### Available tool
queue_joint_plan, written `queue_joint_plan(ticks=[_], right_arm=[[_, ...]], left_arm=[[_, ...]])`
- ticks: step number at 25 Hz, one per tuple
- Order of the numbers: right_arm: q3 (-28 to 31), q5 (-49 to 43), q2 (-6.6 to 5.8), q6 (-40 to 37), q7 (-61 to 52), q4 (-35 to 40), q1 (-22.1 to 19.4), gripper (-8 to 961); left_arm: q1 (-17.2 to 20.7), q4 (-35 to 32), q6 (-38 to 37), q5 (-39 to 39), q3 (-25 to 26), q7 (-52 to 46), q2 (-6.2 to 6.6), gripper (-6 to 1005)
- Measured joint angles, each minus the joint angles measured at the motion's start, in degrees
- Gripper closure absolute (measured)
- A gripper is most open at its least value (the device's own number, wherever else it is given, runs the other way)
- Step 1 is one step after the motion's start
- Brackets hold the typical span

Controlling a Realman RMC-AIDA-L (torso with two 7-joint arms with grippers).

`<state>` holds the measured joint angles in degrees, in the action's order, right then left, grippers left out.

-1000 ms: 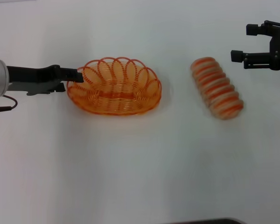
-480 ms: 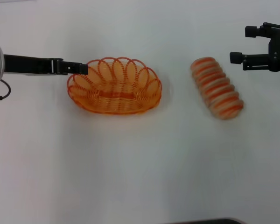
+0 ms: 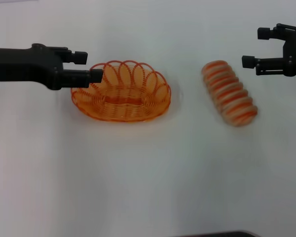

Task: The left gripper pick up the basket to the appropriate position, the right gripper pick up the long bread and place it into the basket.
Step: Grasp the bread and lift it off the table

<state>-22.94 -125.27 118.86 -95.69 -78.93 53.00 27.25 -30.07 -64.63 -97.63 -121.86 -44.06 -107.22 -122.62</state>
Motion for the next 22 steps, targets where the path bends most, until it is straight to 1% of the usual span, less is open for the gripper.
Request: queue_joint_plan(ticks=[3,8,11,14,18,22], right_arm=[[0.0,0.0,0.05,0.0,0.1,0.0,-0.1,7],[0.0,0.0,0.09,-0.2,0.7,0.0,-0.7,7],[-0.4,-0.4,0.08,-1.5,0.7,0.0,-1.0,8],[-1.0,-0.5,-0.08,-3.0,0.4,0.0,-1.5,8],[-1.7,-1.2,-0.53,-4.3,-1.4,0.2,-2.2,8],[-1.8,-5.4,-1.14,-3.7,-6.4,0.5,-1.6,8]], left_arm=[[1.3,0.7,-3.9,1.0,1.9,7.6,0.55,300],[3.8,1.3,-4.6,-0.9,1.6,12.5,0.64,293],[4.4,1.4,-5.5,-3.8,2.4,11.4,0.85,289],[5.1,1.4,-7.7,-6.7,4.4,10.6,1.05,285],[7.0,0.1,-10.2,-7.3,6.9,11.1,1.19,286],[7.5,-0.3,-12.6,-7.2,9.2,11.8,1.40,289]])
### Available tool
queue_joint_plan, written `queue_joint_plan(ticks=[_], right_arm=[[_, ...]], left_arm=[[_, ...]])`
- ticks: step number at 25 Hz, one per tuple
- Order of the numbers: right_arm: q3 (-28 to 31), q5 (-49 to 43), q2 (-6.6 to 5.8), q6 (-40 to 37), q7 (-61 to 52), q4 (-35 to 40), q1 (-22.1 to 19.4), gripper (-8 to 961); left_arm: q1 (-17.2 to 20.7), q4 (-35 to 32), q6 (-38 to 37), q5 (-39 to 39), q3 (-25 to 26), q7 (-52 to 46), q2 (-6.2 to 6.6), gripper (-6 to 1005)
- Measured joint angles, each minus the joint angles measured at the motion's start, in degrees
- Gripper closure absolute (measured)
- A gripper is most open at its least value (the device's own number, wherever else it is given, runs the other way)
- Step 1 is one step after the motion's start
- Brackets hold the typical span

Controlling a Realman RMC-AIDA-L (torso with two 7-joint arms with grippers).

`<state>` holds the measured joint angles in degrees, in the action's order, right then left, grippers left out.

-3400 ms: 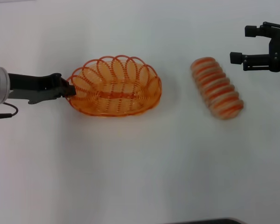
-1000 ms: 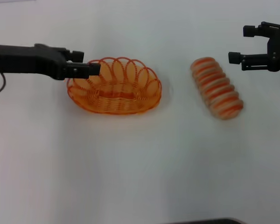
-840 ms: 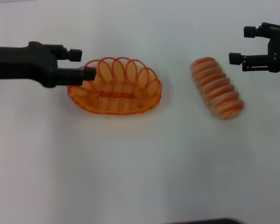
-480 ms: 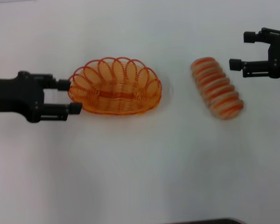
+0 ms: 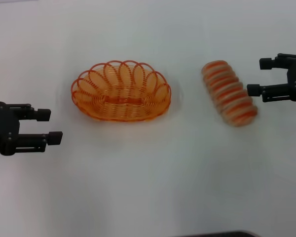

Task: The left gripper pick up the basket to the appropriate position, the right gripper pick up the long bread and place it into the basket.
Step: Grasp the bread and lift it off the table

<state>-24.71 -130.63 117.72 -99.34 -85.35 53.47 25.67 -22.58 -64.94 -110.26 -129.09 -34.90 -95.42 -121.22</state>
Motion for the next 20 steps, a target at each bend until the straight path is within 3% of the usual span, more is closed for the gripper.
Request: queue_joint_plan(ticks=[8,16,20], right_arm=[[-0.8,-7.0,-1.95,0.2,-14.9,0.1,5.1,7],[-4.0,-13.9,-2.61,-1.6,-29.0,0.9,12.4,8],[-6.1,-20.2,-2.29,-2.2,-36.6,1.7,15.9,8]], left_arm=[[-0.4,-0.1,-1.3,0.5,0.3,0.2,0.02,295],[-0.7,-0.1,-1.0,1.0,0.3,0.5,0.02,296],[-0.7,-0.2,-1.1,1.1,0.4,0.5,0.06,296]])
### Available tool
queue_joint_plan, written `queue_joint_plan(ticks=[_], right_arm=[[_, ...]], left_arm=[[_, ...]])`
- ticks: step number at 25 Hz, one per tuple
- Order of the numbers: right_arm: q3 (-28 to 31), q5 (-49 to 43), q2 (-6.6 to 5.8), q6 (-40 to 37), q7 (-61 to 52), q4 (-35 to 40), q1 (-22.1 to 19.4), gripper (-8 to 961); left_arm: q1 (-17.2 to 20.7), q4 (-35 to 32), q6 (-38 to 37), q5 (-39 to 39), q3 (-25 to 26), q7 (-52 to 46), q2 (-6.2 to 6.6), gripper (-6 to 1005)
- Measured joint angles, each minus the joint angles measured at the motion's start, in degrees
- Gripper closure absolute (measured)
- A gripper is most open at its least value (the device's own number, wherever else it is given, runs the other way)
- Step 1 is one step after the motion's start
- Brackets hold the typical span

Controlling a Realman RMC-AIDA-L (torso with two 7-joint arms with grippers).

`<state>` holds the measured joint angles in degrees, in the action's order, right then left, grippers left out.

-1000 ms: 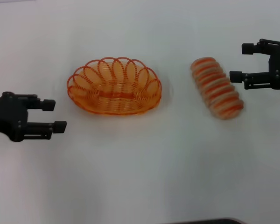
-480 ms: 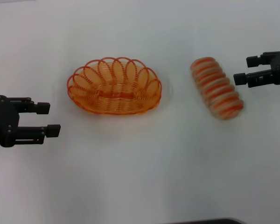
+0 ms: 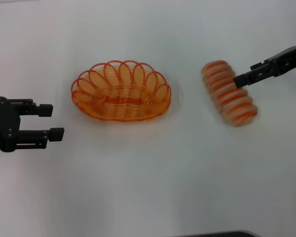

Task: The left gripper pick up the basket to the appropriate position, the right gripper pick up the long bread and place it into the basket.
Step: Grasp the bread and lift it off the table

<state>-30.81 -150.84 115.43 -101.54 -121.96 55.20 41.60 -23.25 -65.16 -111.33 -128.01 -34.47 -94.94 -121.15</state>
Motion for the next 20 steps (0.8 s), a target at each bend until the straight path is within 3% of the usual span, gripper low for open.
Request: queue_joint_plan(ticks=[12,20], right_arm=[[-5.9,-12.9,1.66,-1.6,-13.4,0.8,7.4,8],[-7.9,-16.6,2.28,-0.6,-18.2,1.1,8.9,8]], left_arm=[[-0.4,-0.1,-0.3,0.1,1.3,-0.1,0.22,296],[-0.4,-0.1,0.1,0.1,1.3,0.0,0.22,296]])
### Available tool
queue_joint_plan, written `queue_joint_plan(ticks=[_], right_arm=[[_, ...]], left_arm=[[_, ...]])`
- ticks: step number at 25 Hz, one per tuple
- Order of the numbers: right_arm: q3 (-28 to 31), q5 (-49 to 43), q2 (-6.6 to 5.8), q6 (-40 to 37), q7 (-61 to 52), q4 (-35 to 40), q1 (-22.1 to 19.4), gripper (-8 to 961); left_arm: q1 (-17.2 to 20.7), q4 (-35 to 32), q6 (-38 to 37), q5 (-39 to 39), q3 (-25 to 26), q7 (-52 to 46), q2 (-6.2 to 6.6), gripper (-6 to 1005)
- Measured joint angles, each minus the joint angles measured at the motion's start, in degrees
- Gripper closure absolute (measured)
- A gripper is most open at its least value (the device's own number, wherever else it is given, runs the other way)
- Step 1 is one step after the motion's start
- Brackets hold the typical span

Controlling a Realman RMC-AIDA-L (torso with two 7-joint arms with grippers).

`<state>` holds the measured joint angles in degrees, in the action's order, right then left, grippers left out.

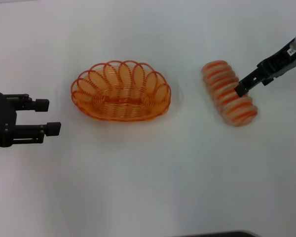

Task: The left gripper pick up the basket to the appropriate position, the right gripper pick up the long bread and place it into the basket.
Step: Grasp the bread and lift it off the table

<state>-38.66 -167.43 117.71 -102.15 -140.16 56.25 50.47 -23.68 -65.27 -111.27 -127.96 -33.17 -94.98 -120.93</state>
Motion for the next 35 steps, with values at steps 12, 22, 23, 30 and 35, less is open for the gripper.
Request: queue_joint_plan(ticks=[12,22,23,30,35], right_arm=[[-8.3,-0.4,1.20,5.4,-6.8,-1.0,0.5,7],[-15.3,-0.3,1.77,10.7,-10.9,-4.2,0.7,16],[-15.8,-0.2,1.79,11.0,-11.1,-4.5,0.8,18],[-16.8,0.0,1.84,13.9,-11.6,-7.9,2.3,31],[-16.8,0.1,2.10,15.4,-11.6,-10.2,3.7,41]], left_arm=[[0.2,0.2,0.6,0.1,-0.1,1.1,0.00,295],[0.5,0.2,1.1,-0.1,-0.1,2.0,-0.19,295],[0.5,0.2,1.1,-0.1,-0.1,2.0,-0.17,295],[0.5,0.2,1.3,-0.1,-0.1,2.0,-0.09,296],[0.5,0.3,1.3,-0.1,-0.1,2.0,-0.09,295]])
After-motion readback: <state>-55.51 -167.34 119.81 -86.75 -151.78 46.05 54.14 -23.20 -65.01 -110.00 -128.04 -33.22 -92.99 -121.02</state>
